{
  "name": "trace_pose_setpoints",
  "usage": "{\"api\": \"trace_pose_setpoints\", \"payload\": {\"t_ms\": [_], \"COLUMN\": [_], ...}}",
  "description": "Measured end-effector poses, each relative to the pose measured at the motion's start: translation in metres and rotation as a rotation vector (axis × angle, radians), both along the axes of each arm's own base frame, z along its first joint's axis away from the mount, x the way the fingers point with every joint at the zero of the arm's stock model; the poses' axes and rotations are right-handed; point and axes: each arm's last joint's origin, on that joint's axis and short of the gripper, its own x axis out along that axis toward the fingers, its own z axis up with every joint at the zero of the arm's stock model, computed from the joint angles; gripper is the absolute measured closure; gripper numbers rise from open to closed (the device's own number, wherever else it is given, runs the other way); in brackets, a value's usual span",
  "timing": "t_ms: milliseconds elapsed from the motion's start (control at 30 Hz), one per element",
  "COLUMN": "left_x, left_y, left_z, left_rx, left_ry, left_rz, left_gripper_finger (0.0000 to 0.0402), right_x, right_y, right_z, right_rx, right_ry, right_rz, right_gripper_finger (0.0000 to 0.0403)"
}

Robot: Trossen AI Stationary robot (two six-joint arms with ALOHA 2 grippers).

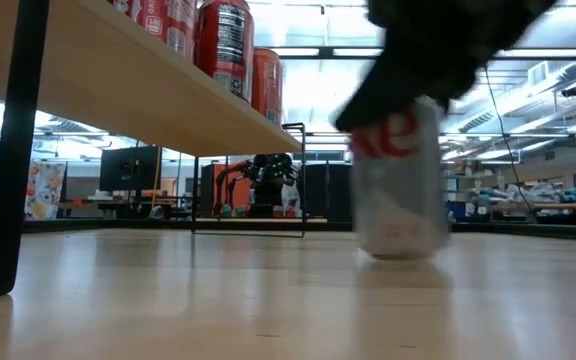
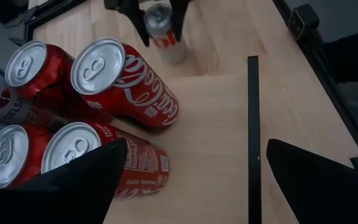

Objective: Place canned beverage on shelf
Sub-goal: Put the left silver soda can on the shelf

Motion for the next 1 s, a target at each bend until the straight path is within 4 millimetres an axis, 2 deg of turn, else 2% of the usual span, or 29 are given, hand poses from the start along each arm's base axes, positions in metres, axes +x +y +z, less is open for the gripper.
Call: {"api": "trace_pose_setpoints", "payload": {"t_ms": [200, 300, 433, 533, 667, 1000], "left_x": [-0.006, -0.011, -0.017, -0.020, -0.023, -0.024], "left_y": [0.000, -0.001, -0.003, -0.004, -0.006, -0.006], "left_z": [-0.001, -0.001, -0.002, -0.002, -0.002, -0.002], "left_rx": [0.029, 0.046, 0.057, 0.063, 0.061, 0.067], "left_ry": [-0.003, -0.008, -0.015, -0.014, -0.015, -0.015], "left_rz": [0.006, -0.002, -0.012, -0.021, -0.036, -0.048], "left_gripper_finger": [0.0002, 0.0002, 0.0002, 0.0002, 0.0002, 0.0002], "right_x": [0.044, 0.059, 0.075, 0.081, 0.084, 0.092], "right_y": [0.013, 0.017, 0.025, 0.028, 0.030, 0.039], "right_z": [0.033, 0.046, 0.078, 0.096, 0.111, 0.128], "right_rx": [-0.033, -0.027, 0.005, 0.010, -0.005, 0.042], "right_ry": [0.028, 0.045, -0.036, -0.085, -0.125, -0.261], "right_rz": [0.009, 0.013, 0.003, 0.004, 0.018, 0.177], "right_gripper_finger": [0.0094, 0.0093, 0.0093, 0.0094, 0.0094, 0.0094]}}
